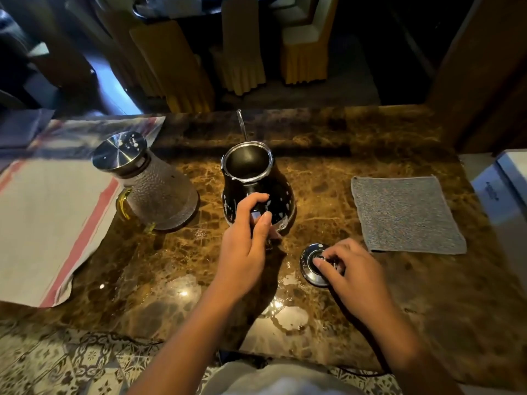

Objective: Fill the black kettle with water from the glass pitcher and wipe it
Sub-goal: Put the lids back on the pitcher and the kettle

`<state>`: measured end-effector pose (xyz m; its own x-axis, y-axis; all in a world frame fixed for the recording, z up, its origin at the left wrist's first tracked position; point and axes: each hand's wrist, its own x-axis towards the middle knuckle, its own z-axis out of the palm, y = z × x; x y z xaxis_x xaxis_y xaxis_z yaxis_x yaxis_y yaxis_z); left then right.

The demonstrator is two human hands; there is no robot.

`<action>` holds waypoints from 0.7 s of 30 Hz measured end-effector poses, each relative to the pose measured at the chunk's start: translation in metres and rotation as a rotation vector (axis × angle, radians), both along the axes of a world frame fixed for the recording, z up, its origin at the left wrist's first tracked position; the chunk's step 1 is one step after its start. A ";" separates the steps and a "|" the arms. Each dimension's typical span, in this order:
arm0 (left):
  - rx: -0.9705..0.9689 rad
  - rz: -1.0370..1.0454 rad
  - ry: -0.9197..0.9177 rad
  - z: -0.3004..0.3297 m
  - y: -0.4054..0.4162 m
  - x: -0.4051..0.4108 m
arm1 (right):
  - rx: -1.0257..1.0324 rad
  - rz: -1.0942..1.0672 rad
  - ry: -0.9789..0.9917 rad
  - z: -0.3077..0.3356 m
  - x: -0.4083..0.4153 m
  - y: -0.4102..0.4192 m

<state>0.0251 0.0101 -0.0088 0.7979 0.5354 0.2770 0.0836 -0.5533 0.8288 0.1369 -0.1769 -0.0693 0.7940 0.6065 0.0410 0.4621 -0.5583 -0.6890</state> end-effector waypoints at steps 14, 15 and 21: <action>0.044 0.225 -0.250 -0.028 0.025 -0.013 | 0.203 0.010 -0.002 0.048 0.024 0.025; 0.031 0.251 -0.278 -0.029 0.024 -0.010 | 0.236 0.027 -0.021 0.063 0.028 0.030; 0.013 0.287 -0.333 -0.030 0.027 -0.004 | 0.478 0.103 -0.136 0.141 0.044 0.081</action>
<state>0.0206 0.0368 -0.0388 0.4829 0.7173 0.5023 -0.0351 -0.5573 0.8296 0.1809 -0.0957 0.0713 0.6993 0.5697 0.4318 0.6014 -0.1423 -0.7862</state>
